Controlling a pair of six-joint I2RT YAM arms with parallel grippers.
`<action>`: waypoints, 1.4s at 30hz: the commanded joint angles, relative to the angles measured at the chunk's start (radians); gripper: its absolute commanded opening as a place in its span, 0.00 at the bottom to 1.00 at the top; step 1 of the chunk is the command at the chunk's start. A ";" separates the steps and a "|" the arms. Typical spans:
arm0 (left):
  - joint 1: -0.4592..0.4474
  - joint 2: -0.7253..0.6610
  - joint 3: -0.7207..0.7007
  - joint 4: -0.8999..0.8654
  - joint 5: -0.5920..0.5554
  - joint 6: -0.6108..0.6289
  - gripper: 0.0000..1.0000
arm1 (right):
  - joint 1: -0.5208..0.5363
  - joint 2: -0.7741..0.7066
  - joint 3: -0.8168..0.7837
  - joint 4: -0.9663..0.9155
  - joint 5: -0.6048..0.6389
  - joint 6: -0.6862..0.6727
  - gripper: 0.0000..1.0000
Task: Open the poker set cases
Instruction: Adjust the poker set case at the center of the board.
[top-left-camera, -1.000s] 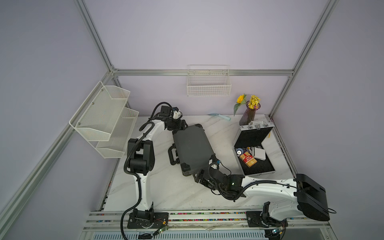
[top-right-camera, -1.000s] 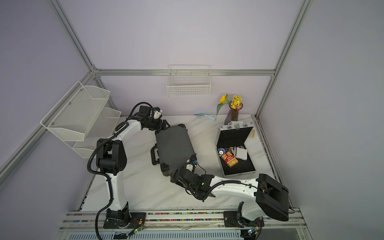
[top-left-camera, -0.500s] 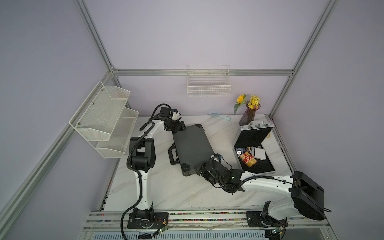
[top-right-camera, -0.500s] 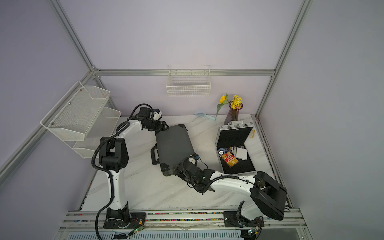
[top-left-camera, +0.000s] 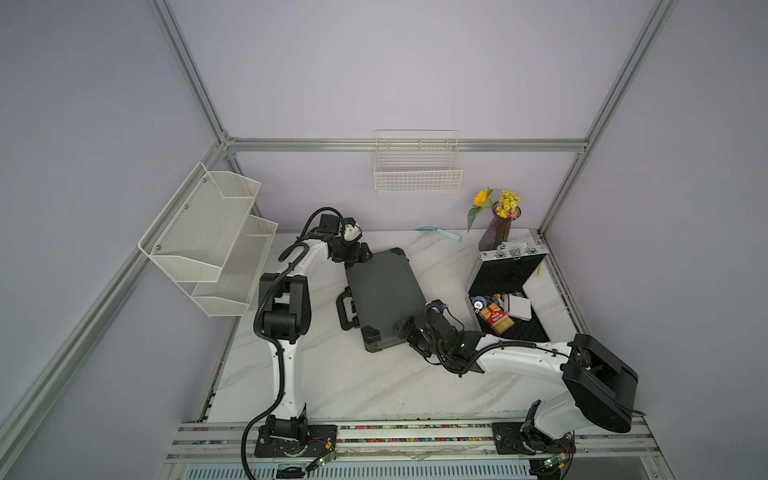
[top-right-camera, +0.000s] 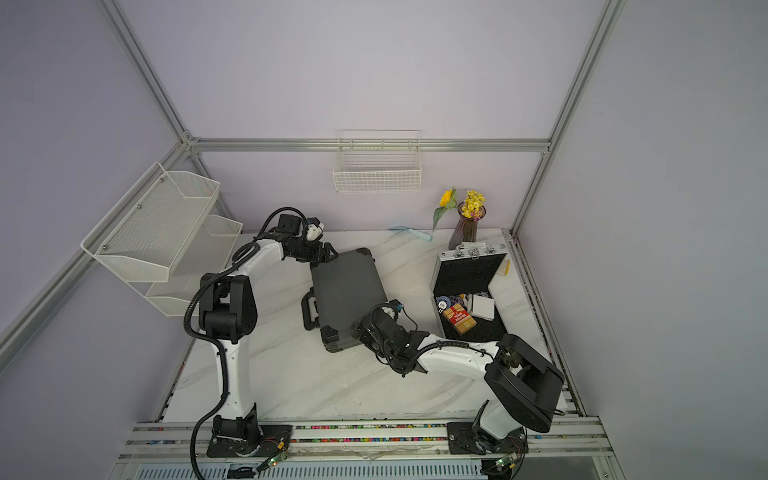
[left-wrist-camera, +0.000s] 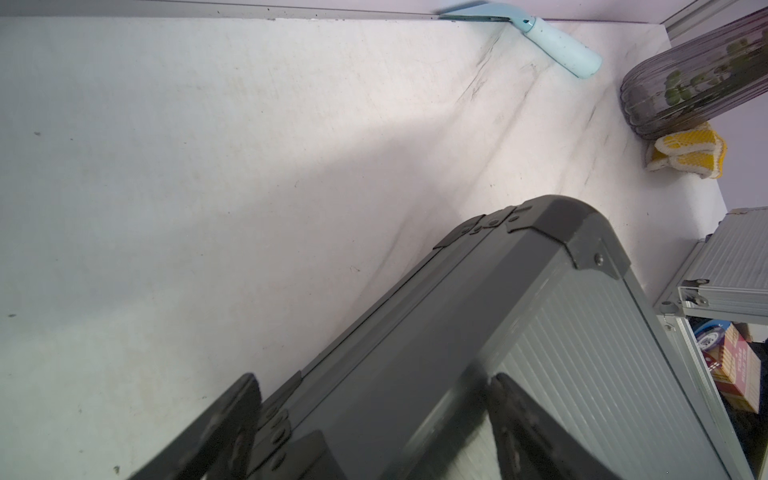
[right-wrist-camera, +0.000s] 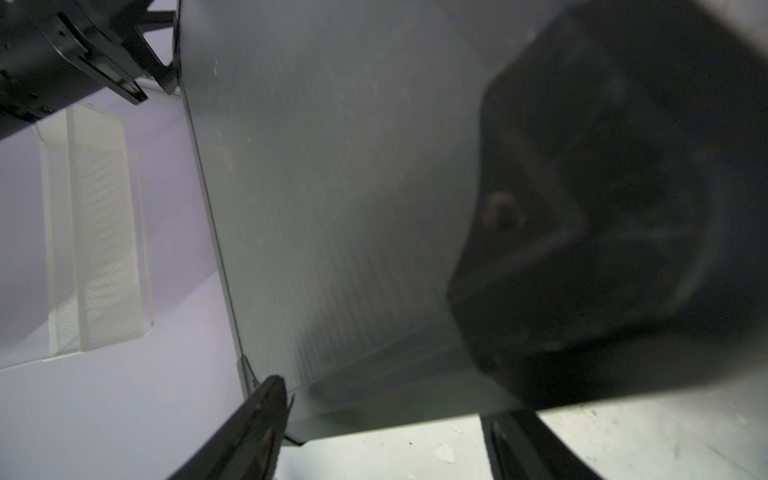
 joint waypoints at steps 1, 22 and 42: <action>-0.016 0.073 -0.058 -0.185 -0.039 0.047 0.85 | -0.041 0.015 0.005 0.060 0.034 -0.030 0.72; 0.005 0.066 -0.125 -0.248 0.041 -0.057 0.83 | -0.245 0.170 0.133 0.118 -0.067 -0.158 0.68; 0.006 -0.111 -0.364 -0.170 0.156 -0.199 0.82 | -0.351 0.301 0.312 0.033 -0.224 -0.315 0.72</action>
